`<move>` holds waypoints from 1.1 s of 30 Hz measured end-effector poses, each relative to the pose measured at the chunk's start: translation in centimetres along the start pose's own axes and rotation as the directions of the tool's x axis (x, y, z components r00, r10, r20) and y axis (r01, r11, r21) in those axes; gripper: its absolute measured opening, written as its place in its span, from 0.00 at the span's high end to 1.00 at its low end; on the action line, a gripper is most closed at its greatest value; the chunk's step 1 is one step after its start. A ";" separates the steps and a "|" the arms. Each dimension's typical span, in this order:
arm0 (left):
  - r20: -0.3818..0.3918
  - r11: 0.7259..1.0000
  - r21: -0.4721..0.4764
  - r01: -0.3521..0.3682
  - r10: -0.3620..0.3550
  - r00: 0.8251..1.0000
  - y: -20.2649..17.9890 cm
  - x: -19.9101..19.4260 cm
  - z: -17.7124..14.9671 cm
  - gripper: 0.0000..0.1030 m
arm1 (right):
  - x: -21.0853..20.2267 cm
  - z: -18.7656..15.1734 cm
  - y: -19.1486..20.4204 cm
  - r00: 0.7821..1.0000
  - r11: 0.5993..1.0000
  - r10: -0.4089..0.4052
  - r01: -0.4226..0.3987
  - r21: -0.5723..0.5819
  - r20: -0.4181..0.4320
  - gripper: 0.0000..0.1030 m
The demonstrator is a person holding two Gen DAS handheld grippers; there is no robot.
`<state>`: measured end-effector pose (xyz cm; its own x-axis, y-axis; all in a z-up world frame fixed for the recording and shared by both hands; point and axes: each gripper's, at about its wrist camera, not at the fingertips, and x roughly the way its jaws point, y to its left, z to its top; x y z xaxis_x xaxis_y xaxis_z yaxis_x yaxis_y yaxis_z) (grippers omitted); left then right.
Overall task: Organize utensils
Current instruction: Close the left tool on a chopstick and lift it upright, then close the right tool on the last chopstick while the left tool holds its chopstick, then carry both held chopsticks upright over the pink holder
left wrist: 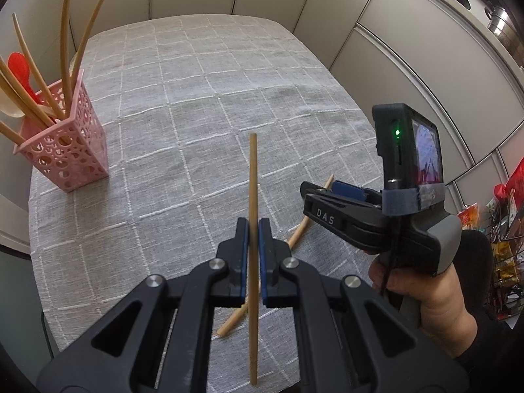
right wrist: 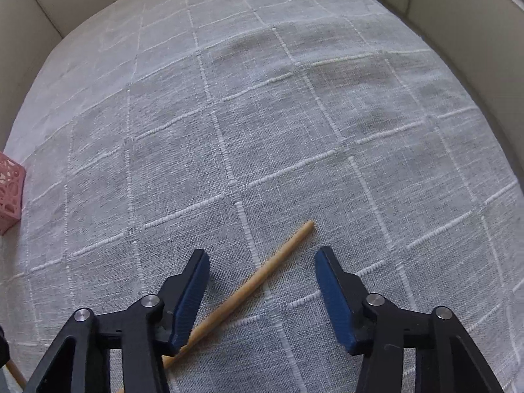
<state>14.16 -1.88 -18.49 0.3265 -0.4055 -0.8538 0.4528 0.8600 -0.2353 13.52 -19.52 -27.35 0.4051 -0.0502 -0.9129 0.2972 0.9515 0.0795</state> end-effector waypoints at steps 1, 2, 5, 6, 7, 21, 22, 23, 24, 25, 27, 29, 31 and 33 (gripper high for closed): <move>0.000 1.000 -0.004 -0.001 0.001 1.000 0.0 0.1 0.0 0.93 | 0.0 0.0 0.5 1.000 1.000 -0.018 0.018 -0.023 0.009 0.60; 0.000 1.000 -0.008 -0.002 0.002 1.000 0.1 0.1 0.0 0.93 | 0.0 0.0 0.7 1.000 0.999 -0.019 0.019 -0.040 0.015 0.69; 0.002 1.000 -0.016 -0.007 0.007 1.000 0.2 0.2 0.1 0.93 | 0.0 0.1 0.9 1.000 0.998 0.006 -0.006 -0.060 0.012 0.82; 0.002 1.000 -0.017 -0.009 0.009 1.000 0.2 0.0 0.1 0.93 | 0.0 0.2 0.9 1.000 0.998 0.016 -0.015 -0.064 0.010 0.85; 0.003 1.000 -0.020 -0.010 0.010 1.000 0.3 0.0 0.1 0.93 | 0.1 0.2 0.7 1.000 0.998 0.025 -0.024 -0.066 0.009 0.86; 0.090 0.991 -0.103 -0.085 0.095 0.991 2.8 -2.1 0.6 0.93 | -2.4 1.1 -0.1 0.972 0.975 0.218 -0.212 -0.073 0.087 0.95; 0.106 0.990 -0.106 -0.093 0.104 0.989 2.8 -2.5 0.7 0.93 | -2.8 1.4 -0.1 0.968 0.972 0.230 -0.223 -0.077 0.099 0.95; 0.120 0.989 -0.107 -0.100 0.112 0.986 3.0 -2.9 0.7 0.93 | -3.3 1.4 -0.1 0.964 0.969 0.242 -0.234 -0.081 0.112 0.95; 0.140 0.988 -0.110 -0.109 0.124 0.982 3.0 -3.5 0.9 0.93 | -4.2 1.2 0.0 0.958 0.965 0.256 -0.247 -0.086 0.125 0.95; 0.159 0.987 -0.112 -0.118 0.135 0.978 3.1 -4.0 1.0 0.93 | -4.9 1.2 0.0 0.952 0.961 0.271 -0.260 -0.092 0.139 0.95; 0.198 0.983 -0.117 -0.138 0.160 0.967 3.4 -5.4 1.4 0.93 | -6.4 1.3 0.0 0.939 0.953 0.299 -0.283 -0.111 0.172 0.95; 0.234 0.980 -0.124 -0.154 0.180 0.955 3.7 -6.8 1.9 0.93 | -8.1 1.4 0.1 0.922 0.943 0.326 -0.303 -0.137 0.209 0.95; 0.278 0.977 -0.141 -0.159 0.193 0.941 4.3 -8.6 2.3 0.93 | -9.8 2.0 0.6 0.906 0.934 0.348 -0.314 -0.169 0.242 0.95; 0.324 0.972 -0.163 -0.167 0.213 0.922 4.9 -10.6 2.6 0.93 | -11.9 2.4 0.8 0.887 0.924 0.370 -0.320 -0.209 0.278 0.95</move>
<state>15.03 5.85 -9.36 0.6661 -0.2910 -0.6868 0.2505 0.9545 -0.1615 11.05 -18.86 -15.50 0.7092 0.2231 -0.6688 -0.0356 0.9587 0.2821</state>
